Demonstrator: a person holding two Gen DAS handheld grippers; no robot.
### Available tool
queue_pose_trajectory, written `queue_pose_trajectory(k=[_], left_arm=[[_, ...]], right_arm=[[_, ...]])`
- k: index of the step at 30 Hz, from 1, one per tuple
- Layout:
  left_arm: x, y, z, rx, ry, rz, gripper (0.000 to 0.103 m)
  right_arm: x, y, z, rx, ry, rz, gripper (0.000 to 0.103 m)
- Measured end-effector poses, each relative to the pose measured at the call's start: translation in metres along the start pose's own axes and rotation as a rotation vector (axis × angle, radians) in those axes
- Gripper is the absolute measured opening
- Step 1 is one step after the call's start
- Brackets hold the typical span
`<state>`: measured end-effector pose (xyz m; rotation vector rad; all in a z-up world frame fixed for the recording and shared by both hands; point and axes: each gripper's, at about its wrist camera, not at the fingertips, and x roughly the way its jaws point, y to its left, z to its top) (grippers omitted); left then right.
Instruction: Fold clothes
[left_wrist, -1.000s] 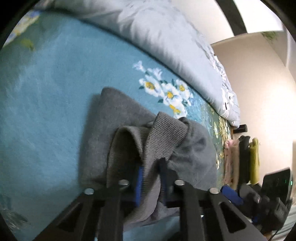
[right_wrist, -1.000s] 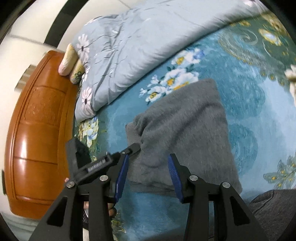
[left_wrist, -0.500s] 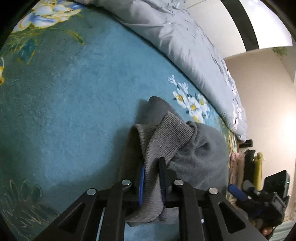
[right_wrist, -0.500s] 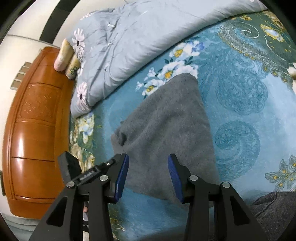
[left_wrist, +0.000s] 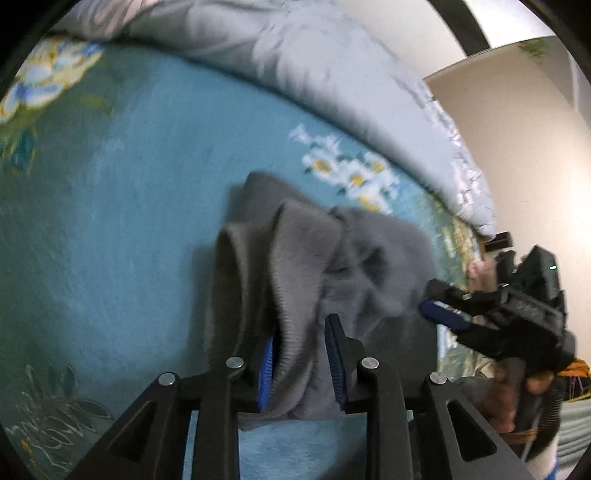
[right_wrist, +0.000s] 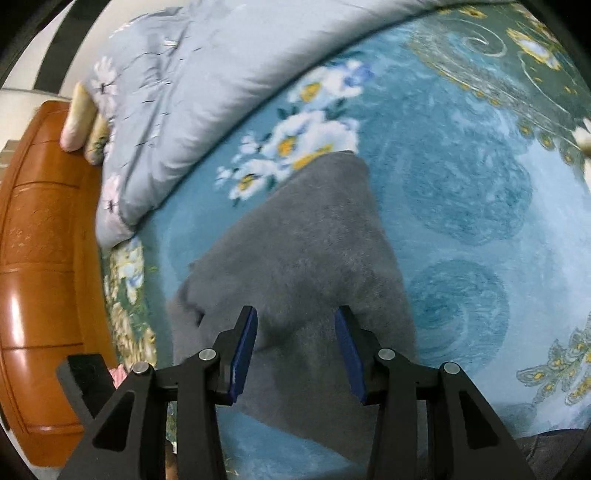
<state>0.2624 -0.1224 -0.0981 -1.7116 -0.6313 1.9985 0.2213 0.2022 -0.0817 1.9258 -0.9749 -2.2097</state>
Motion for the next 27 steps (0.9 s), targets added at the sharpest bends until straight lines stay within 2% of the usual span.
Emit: queue_pose_trajectory(k=[4,9,12,16,20,22,24,25,27], left_arm=[[-0.005,0.003,0.001,-0.03,0.003,-0.025,0.029],[-0.042,-0.004,0.003,0.031,-0.06,-0.067,0.029],[-0.037,-0.008,0.003,0.033,-0.052,-0.092,0.033],[-0.023,-0.009,-0.005,0.05,-0.013,-0.051,0.033],[-0.015,-0.002,-0.012,0.041,0.004,0.011,0.033],[-0.023,0.001,-0.013,0.043,-0.021,0.009,0.034],[-0.028,0.005,-0.011,0.052,-0.046,0.035,0.047],[-0.027,0.008,-0.009,0.048,-0.048,0.049,0.051],[-0.018,0.018,-0.004,0.007,-0.031,0.06,0.054]], right_arm=[[0.016,-0.003,0.003,-0.006,0.039,-0.062,0.045],[-0.013,0.007,-0.008,0.016,0.056,-0.04,0.046],[-0.018,0.018,-0.018,-0.045,0.089,-0.095,0.057],[-0.002,0.007,-0.026,-0.043,0.121,-0.159,0.057],[0.009,-0.002,-0.023,-0.012,0.155,-0.181,0.057],[-0.001,0.003,-0.021,-0.039,0.119,-0.132,0.057],[-0.017,0.008,-0.018,-0.08,0.052,-0.054,0.057],[-0.023,0.008,-0.015,-0.096,0.021,-0.043,0.057],[-0.03,0.006,-0.005,-0.131,-0.022,-0.098,0.058]])
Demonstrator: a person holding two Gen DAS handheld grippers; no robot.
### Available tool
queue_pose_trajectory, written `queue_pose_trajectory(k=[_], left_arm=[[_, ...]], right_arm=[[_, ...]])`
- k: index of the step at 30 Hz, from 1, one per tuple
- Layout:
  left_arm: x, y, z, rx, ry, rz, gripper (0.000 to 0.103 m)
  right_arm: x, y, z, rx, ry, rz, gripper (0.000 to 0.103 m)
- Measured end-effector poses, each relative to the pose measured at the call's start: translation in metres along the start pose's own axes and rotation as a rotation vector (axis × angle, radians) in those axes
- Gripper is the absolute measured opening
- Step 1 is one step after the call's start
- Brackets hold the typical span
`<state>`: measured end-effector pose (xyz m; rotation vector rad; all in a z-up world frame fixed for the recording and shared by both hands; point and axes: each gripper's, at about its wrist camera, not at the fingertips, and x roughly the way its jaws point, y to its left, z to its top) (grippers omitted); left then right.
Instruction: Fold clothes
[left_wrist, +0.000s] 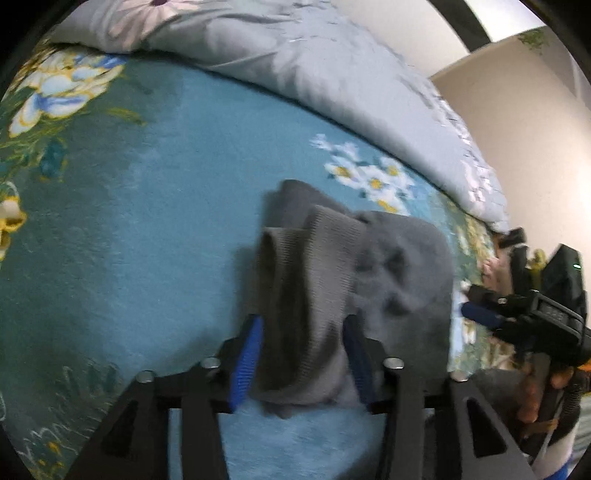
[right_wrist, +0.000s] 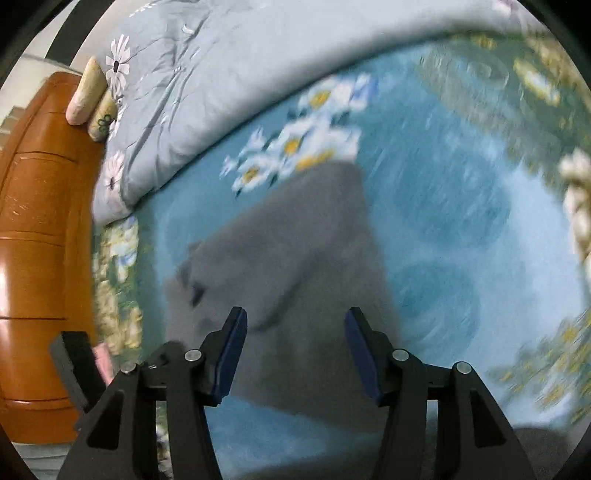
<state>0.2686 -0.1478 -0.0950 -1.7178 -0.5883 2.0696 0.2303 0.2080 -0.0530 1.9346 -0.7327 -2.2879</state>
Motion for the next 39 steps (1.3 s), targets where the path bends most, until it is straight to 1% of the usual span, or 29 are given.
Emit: queue_pose_trajectory(k=[2,3,5,6,8,10,14,16,17,18,20,21,22,24,25,26,28,29,32,36,39], left_arm=[[0.015,0.009,0.003,-0.038,0.034,-0.031,0.056],[0.021,0.014,0.004,-0.056,0.049,-0.043,0.056],[0.03,0.022,0.006,-0.084,0.071,-0.073,0.058],[0.034,0.026,0.008,-0.098,0.081,-0.106,0.06],[0.04,0.031,0.01,-0.117,0.095,-0.162,0.061],[0.046,0.032,0.013,-0.127,0.099,-0.202,0.062],[0.05,0.032,0.016,-0.144,0.096,-0.229,0.062],[0.048,0.032,0.015,-0.154,0.087,-0.237,0.06],[0.048,0.032,0.015,-0.16,0.081,-0.234,0.06],[0.048,0.032,0.015,-0.165,0.075,-0.229,0.054],[0.047,0.03,0.014,-0.175,0.063,-0.215,0.047],[0.046,0.029,0.013,-0.18,0.058,-0.205,0.041],[0.046,0.028,0.012,-0.184,0.052,-0.196,0.037],[0.041,0.021,0.012,-0.162,0.035,-0.158,0.03],[0.037,0.016,0.011,-0.148,0.026,-0.141,0.028],[0.031,0.011,0.012,-0.132,0.016,-0.132,0.026],[0.018,-0.001,0.015,-0.097,-0.007,-0.12,0.025],[0.012,-0.008,0.017,-0.073,-0.017,-0.116,0.024],[-0.01,-0.036,0.025,0.015,-0.049,-0.098,0.024],[-0.033,-0.078,0.035,0.101,-0.094,-0.137,0.024],[-0.037,-0.12,0.042,0.176,-0.095,-0.18,0.024]], right_arm=[[0.005,-0.006,0.008,-0.027,0.018,-0.045,0.062],[0.011,-0.009,0.01,-0.023,0.042,-0.046,0.068],[0.021,-0.019,0.015,-0.002,0.093,-0.034,0.068],[0.027,-0.02,0.017,-0.006,0.116,-0.033,0.068],[0.039,-0.021,0.022,-0.014,0.162,-0.03,0.069],[0.053,-0.029,0.028,0.013,0.209,0.019,0.069],[0.064,-0.043,0.034,0.091,0.23,0.067,0.069],[0.066,-0.044,0.034,0.099,0.228,0.066,0.069],[0.066,-0.043,0.034,0.096,0.225,0.064,0.069],[0.066,-0.042,0.034,0.093,0.222,0.062,0.069],[0.063,-0.038,0.032,0.08,0.212,0.049,0.065],[0.061,-0.036,0.031,0.07,0.205,0.042,0.058],[0.059,-0.033,0.029,0.06,0.199,0.035,0.051],[0.054,-0.027,0.026,0.038,0.185,0.019,0.043],[0.052,-0.025,0.025,0.033,0.178,0.015,0.038],[0.048,-0.022,0.023,0.028,0.166,0.012,0.036],[0.039,-0.017,0.019,0.022,0.142,0.013,0.031],[0.034,-0.016,0.017,0.023,0.13,0.023,0.03],[0.008,-0.02,0.013,0.041,0.081,0.08,0.028],[-0.041,-0.035,0.013,0.052,-0.029,0.147,0.028],[-0.081,-0.051,0.013,0.074,-0.115,0.178,0.028]])
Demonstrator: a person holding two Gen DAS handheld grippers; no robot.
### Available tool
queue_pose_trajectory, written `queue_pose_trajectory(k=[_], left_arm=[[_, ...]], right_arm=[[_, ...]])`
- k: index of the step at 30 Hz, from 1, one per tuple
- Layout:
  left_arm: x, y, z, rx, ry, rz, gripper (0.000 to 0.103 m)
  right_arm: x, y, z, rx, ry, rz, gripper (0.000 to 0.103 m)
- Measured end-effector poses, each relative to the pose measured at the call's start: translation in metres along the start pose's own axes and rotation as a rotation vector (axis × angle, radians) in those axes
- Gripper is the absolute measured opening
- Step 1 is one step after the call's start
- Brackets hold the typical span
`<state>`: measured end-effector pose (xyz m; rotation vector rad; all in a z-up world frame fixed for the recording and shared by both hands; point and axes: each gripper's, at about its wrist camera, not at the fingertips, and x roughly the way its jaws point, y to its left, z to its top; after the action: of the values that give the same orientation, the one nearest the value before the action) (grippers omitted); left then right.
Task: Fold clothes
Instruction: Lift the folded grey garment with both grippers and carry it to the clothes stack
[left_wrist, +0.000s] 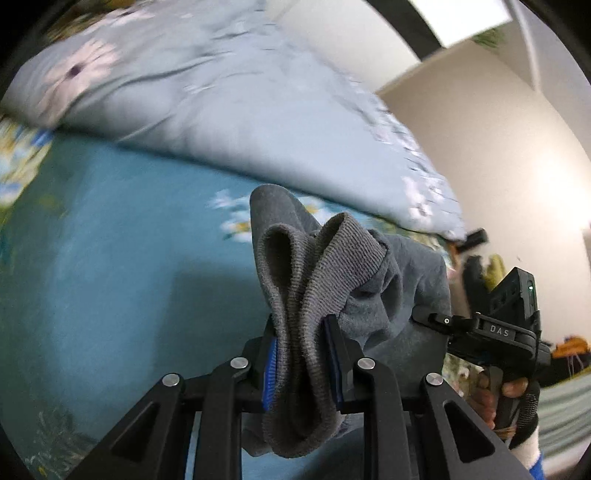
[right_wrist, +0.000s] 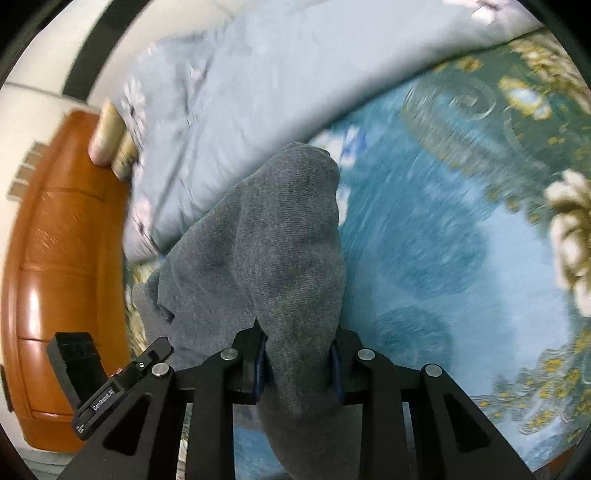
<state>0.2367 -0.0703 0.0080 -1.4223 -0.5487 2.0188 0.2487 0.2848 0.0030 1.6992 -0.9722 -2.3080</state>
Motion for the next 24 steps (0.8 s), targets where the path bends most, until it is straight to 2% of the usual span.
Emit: queue_pose_trajectory(k=[2,7,15,21,24], left_arm=[[0.007,-0.031,0.011,0.056,0.008,-0.027,0.024],[0.041,-0.138,0.04,0.231,0.041,-0.126,0.024],[0.133,-0.326,0.063,0.457,0.172,-0.319,0.024],[0.196,-0.468,0.097,0.613,0.259,-0.452,0.024],[0.231,-0.536,0.114,0.686,0.289,-0.482,0.024]], right_arm=[[-0.032,-0.01,0.003,0.011,-0.05,0.007,0.028],[-0.128,-0.049,0.011,0.061,-0.212,-0.005,0.028],[-0.28,-0.143,0.011,0.222,-0.418,-0.119,0.028],[-0.395,-0.201,0.03,0.322,-0.582,-0.2,0.028],[-0.44,-0.225,0.045,0.36,-0.645,-0.237,0.028]])
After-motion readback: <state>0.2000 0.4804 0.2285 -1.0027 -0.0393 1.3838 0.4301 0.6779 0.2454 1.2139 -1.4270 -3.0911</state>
